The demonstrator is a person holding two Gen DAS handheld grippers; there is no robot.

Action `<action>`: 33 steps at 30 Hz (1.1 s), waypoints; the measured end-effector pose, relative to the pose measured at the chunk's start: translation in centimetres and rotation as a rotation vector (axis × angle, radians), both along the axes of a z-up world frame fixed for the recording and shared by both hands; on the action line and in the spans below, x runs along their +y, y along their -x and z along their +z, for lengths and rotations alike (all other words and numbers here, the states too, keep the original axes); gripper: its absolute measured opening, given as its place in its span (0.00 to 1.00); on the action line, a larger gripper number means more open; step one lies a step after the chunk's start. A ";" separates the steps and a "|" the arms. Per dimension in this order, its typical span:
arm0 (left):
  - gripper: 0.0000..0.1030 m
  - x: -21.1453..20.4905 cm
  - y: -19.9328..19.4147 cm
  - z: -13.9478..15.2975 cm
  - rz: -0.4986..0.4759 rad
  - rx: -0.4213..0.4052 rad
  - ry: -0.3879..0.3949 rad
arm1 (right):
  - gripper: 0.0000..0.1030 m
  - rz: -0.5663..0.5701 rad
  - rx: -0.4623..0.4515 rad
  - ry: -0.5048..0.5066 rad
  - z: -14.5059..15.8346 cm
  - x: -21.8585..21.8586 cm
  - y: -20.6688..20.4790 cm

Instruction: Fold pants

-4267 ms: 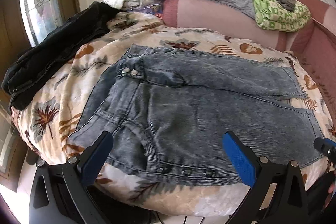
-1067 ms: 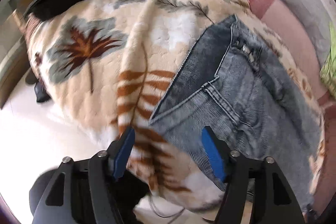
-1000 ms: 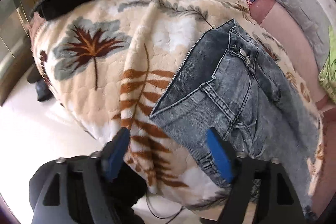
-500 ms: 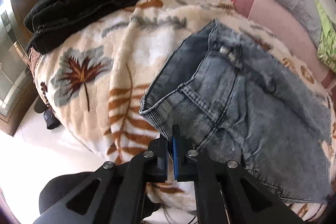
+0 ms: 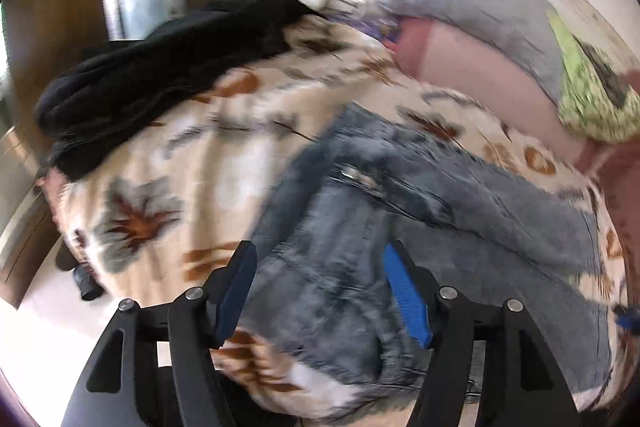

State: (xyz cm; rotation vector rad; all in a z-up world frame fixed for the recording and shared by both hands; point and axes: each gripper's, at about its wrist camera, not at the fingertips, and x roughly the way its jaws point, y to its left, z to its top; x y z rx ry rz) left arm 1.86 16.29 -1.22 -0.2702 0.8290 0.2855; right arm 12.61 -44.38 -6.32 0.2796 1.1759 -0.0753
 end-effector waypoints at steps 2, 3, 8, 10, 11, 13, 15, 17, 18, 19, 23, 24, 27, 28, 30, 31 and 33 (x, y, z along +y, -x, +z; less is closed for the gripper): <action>0.65 -1.0 -1.4 -2.4 -0.014 0.047 -0.036 | 0.25 0.041 0.036 0.033 -1.2 1.0 -0.5; 0.65 -1.0 -2.5 -4.8 -0.013 0.129 -0.064 | 0.22 0.073 0.029 0.093 -1.1 1.8 -0.5; 0.67 -0.4 -2.6 -8.0 -0.002 0.194 -0.093 | 0.18 0.104 -0.077 0.306 1.6 3.6 0.3; 0.67 -0.3 -2.7 -7.4 -0.006 0.197 -0.105 | 0.26 0.107 -0.008 0.359 -1.3 3.6 -0.6; 0.67 -0.2 -2.8 -6.7 -0.006 0.182 -0.111 | 0.31 0.117 -0.013 0.381 -2.0 3.7 -0.6; 0.67 0.0 -3.1 -5.0 -0.003 0.128 -0.136 | 0.53 0.093 -0.045 0.350 -1.2 3.3 -0.3; 0.68 1.0 -3.8 -3.3 0.019 0.083 -0.140 | 0.77 0.050 -0.101 0.245 0.1 2.5 0.0; 0.68 2.6 -5.8 -2.4 0.027 0.055 -0.097 | 0.76 0.020 -0.144 0.225 1.6 2.2 -0.8; 0.68 3.4 -6.9 -2.0 0.027 0.059 -0.080 | 0.76 0.021 -0.162 0.209 2.4 2.0 -1.2; 0.68 4.2 -8.5 -1.9 0.031 0.064 -0.063 | 0.76 0.021 -0.173 0.185 3.0 1.7 -1.8; 0.68 5.5 -15.5 -2.7 -0.029 0.127 0.023 | 0.76 0.017 -0.162 0.078 3.4 0.8 -5.7; 0.68 5.6 -17.1 -2.9 -0.041 0.133 0.034 | 0.76 0.018 -0.159 0.066 3.4 0.5 -6.7; 0.68 5.2 -22.2 -3.7 -0.075 0.170 0.011 | 0.76 -0.017 -0.125 -0.002 2.5 -1.0 -10.9; 0.68 5.1 -23.9 -4.3 -0.083 0.195 0.013 | 0.76 -0.025 -0.127 -0.019 2.0 -1.3 -12.2; 0.67 4.7 -26.4 -5.7 -0.091 0.233 0.004 | 0.76 -0.035 -0.130 -0.048 2.0 -1.7 -14.2; 0.67 4.5 -27.1 -6.1 -0.098 0.246 -0.002 | 0.76 -0.039 -0.124 -0.067 1.6 -1.9 -15.8; 0.67 4.4 -28.4 -7.4 -0.100 0.281 -0.007 | 0.76 -0.032 -0.109 -0.071 0.9 -1.7 -17.9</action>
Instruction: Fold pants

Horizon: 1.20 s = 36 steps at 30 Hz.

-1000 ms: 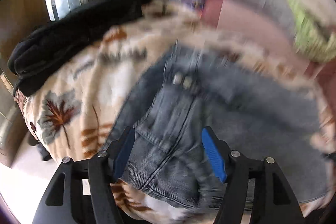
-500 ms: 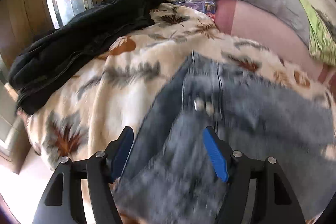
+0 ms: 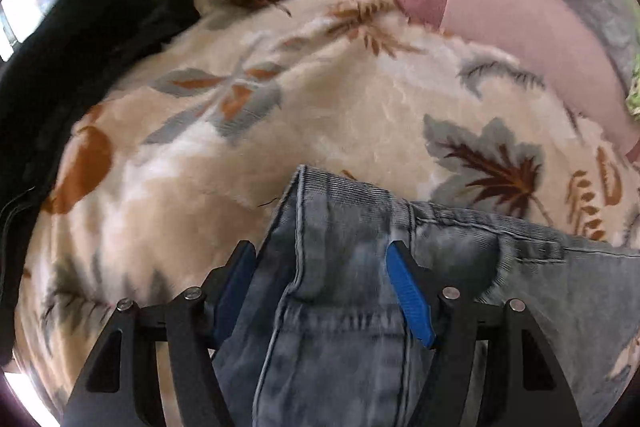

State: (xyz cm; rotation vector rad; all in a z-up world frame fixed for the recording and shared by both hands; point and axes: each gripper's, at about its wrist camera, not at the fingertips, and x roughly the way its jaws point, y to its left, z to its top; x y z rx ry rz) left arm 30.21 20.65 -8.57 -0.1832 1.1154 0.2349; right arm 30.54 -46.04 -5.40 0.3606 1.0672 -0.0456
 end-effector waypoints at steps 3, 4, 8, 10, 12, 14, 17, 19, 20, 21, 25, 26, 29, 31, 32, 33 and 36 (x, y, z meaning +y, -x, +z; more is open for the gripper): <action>0.54 0.1 -0.5 -0.3 0.023 -0.020 -0.007 | 0.76 0.028 0.035 0.043 -1.7 1.0 -3.3; 0.47 0.1 -0.8 -0.3 0.028 -0.017 -0.022 | 0.71 0.032 0.054 0.039 -2.6 1.3 -4.3; 0.14 -1.1 -1.6 0.2 -0.022 -0.007 -0.089 | 0.17 0.111 0.064 0.148 -3.0 3.8 -5.5; 0.13 -1.6 -1.8 0.9 -0.041 -0.032 -0.141 | 0.16 0.105 -0.003 0.201 -1.1 4.4 -4.7; 0.13 -1.8 -2.2 2.2 -0.037 -0.093 -0.142 | 0.16 0.067 -0.070 0.203 0.7 3.9 -3.5; 0.14 -2.1 -2.3 3.3 -0.037 -0.168 -0.119 | 0.18 0.039 -0.134 0.282 1.7 3.8 -2.4; 0.16 -3.0 -3.1 2.2 -0.023 -0.156 -0.185 | 0.54 0.058 -0.031 0.252 -1.9 3.0 -3.4; 0.21 -2.8 -4.1 -0.4 -0.026 -0.030 -0.170 | 0.57 0.030 0.049 0.221 -4.0 1.9 -3.2; 0.22 -2.5 -3.7 -0.4 -0.021 -0.064 -0.161 | 0.59 0.009 0.016 0.174 -3.9 1.2 -2.4; 0.22 -2.4 -3.5 -0.1 -0.023 -0.075 -0.157 | 0.61 -0.024 -0.010 0.122 -3.4 0.2 -1.4; 0.51 -1.3 -3.0 1.7 -0.004 -0.108 -0.136 | 0.66 -0.054 -0.024 0.068 -1.8 -1.8 -0.3; 0.54 -0.9 -2.9 1.9 0.007 -0.116 -0.118 | 0.66 -0.055 -0.028 0.061 -1.5 -2.0 -0.2; 0.54 -0.6 -3.3 1.8 0.003 -0.103 -0.099 | 0.66 -0.045 -0.046 0.047 -0.5 -2.1 -1.2; 0.54 -1.1 -3.5 1.3 -0.015 -0.093 -0.087 | 0.66 -0.020 -0.039 0.028 -0.3 -1.3 -2.8; 0.54 -1.2 -3.7 1.0 -0.022 -0.085 -0.085 | 0.66 -0.008 -0.024 0.024 -0.5 -0.9 -3.6; 0.53 -1.4 -3.9 0.6 -0.023 -0.075 -0.088 | 0.66 0.003 -0.003 0.027 -0.9 -0.5 -4.4; 0.32 -1.5 -4.5 -0.4 -0.009 -0.041 -0.108 | 0.27 0.062 0.102 0.068 -3.2 1.3 -7.2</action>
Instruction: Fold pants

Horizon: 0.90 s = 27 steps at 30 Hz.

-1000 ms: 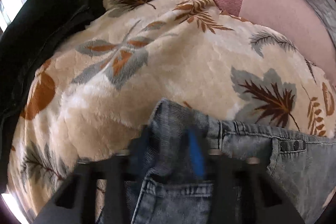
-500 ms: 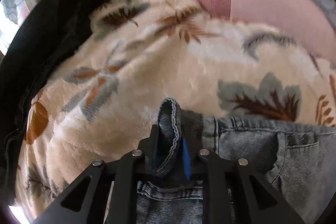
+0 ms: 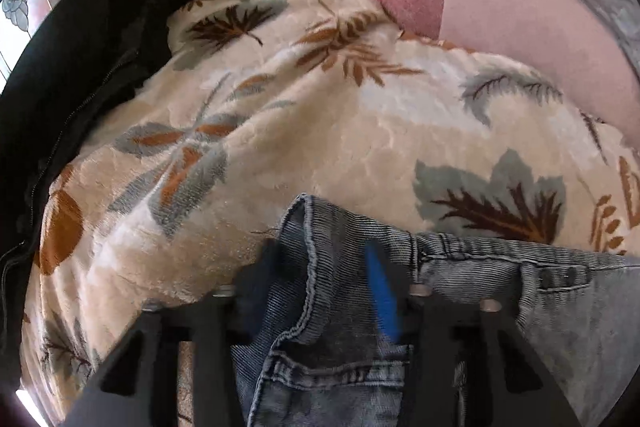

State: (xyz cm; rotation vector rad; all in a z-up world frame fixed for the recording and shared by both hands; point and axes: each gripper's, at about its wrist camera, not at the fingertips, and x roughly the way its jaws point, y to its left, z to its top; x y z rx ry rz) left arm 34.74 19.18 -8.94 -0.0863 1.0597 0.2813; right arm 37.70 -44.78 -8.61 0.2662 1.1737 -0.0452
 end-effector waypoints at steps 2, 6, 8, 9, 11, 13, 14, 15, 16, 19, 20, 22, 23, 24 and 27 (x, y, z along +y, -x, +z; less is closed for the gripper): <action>0.15 -0.4 -0.2 0.1 -0.012 0.005 -0.025 | 0.19 0.014 0.025 0.054 -0.6 1.1 -0.5; 0.10 -1.5 0.5 1.8 -0.041 -0.031 -0.083 | 0.16 0.013 -0.091 0.070 2.4 1.7 1.2; 0.10 -1.3 1.5 3.4 -0.031 -0.076 -0.055 | 0.16 0.002 -0.153 0.046 4.3 1.4 2.7; 0.10 -1.1 2.2 4.4 -0.032 -0.101 -0.033 | 0.16 -0.001 -0.188 0.028 5.4 1.3 3.8; 0.10 -1.0 4.5 7.1 -0.046 -0.163 0.003 | 0.16 0.007 -0.243 0.006 7.5 1.2 6.2; 0.10 -0.9 7.3 9.9 -0.062 -0.227 0.029 | 0.16 -0.003 -0.303 -0.026 9.6 1.0 9.0; 0.10 -0.8 8.8 11.2 -0.068 -0.256 0.040 | 0.16 -0.011 -0.325 -0.040 10.4 0.9 10.2; 0.10 -0.6 11.2 12.8 -0.076 -0.295 0.055 | 0.16 -0.017 -0.352 -0.060 11.3 0.7 11.6; 0.10 -0.4 12.8 13.9 -0.083 -0.320 0.066 | 0.16 -0.018 -0.386 -0.080 12.4 0.4 13.7; 0.10 0.6 19.1 16.1 -0.111 -0.377 0.094 | 0.16 -0.004 -0.458 -0.138 13.9 -0.3 19.7; 0.10 0.9 21.0 16.2 -0.124 -0.388 0.105 | 0.16 0.011 -0.477 -0.145 13.9 -0.3 21.7; 0.10 1.7 25.6 15.4 -0.155 -0.396 0.123 | 0.16 0.054 -0.485 -0.152 13.1 -0.1 27.0; 0.10 2.2 27.6 14.6 -0.162 -0.383 0.128 | 0.16 0.066 -0.475 -0.166 12.2 -0.1 29.0; 0.10 2.7 29.0 13.7 -0.167 -0.371 0.132 | 0.16 0.082 -0.451 -0.177 10.7 0.0 31.9; 0.13 4.2 32.5 8.8 -0.192 -0.220 0.129 | 0.28 0.126 -0.293 -0.159 5.6 0.3 36.2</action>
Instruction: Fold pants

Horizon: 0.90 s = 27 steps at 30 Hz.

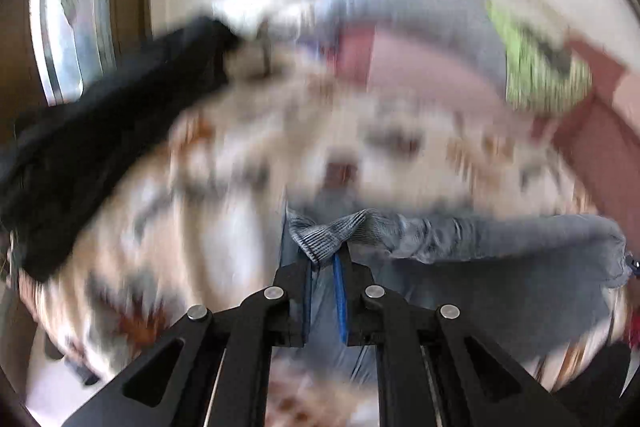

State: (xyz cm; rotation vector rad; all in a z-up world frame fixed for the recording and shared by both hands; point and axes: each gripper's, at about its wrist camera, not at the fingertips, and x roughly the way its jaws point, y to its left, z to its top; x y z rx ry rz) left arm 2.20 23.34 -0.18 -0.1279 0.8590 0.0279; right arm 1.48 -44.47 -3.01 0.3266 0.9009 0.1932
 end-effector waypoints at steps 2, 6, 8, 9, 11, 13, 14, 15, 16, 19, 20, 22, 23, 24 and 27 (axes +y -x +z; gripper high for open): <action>0.13 0.9 0.8 -2.7 0.011 0.122 -0.044 | 0.53 0.027 0.137 0.077 -3.3 0.5 1.5; 0.14 3.2 1.9 -2.1 0.119 0.126 -0.085 | 0.69 -0.038 0.080 0.007 -0.9 -1.4 3.7; 0.19 3.1 2.0 -0.3 0.134 0.078 -0.102 | 0.76 -0.097 0.044 -0.020 0.6 -2.5 3.4; 0.27 2.5 1.7 0.7 0.120 0.048 -0.103 | 0.76 -0.129 0.034 -0.050 1.3 -3.1 2.7; 0.43 0.8 1.2 1.7 0.078 0.006 -0.101 | 0.76 -0.149 0.055 -0.105 1.5 -3.4 1.0; 0.52 -1.9 0.3 2.1 0.024 -0.020 -0.107 | 0.76 -0.121 0.119 -0.170 0.5 -2.8 -1.3; 0.52 -3.3 -0.3 2.0 -0.004 -0.022 -0.113 | 0.76 -0.124 0.155 -0.180 -0.2 -2.5 -2.4; 0.53 -4.9 -1.0 1.4 -0.035 -0.017 -0.128 | 0.76 -0.123 0.218 -0.187 -1.5 -2.0 -3.7; 0.53 -6.1 -1.1 0.7 -0.049 -0.006 -0.144 | 0.72 -0.131 0.287 -0.178 -3.0 -1.5 -5.2; 0.53 -8.5 -3.0 -3.3 -0.060 0.099 -0.215 | 0.30 -0.123 0.378 -0.065 -5.3 0.0 -7.8; 0.53 -8.7 -3.3 -4.7 -0.052 0.148 -0.241 | 0.22 -0.112 0.385 -0.015 -5.3 0.6 -8.4; 0.54 -8.7 -3.6 -7.2 -0.028 0.210 -0.253 | 0.16 -0.075 0.348 0.093 -4.0 2.0 -9.1; 0.57 -8.4 -3.3 -7.4 -0.010 0.195 -0.232 | 0.14 -0.071 0.299 0.153 -2.7 2.7 -9.2; 0.59 -8.2 -3.1 -7.3 0.003 0.189 -0.220 | 0.14 -0.077 0.258 0.205 -1.7 3.1 -9.3; 0.64 -7.8 -3.2 -7.7 0.008 0.197 -0.202 | 0.14 -0.087 0.111 0.330 0.7 4.2 -9.9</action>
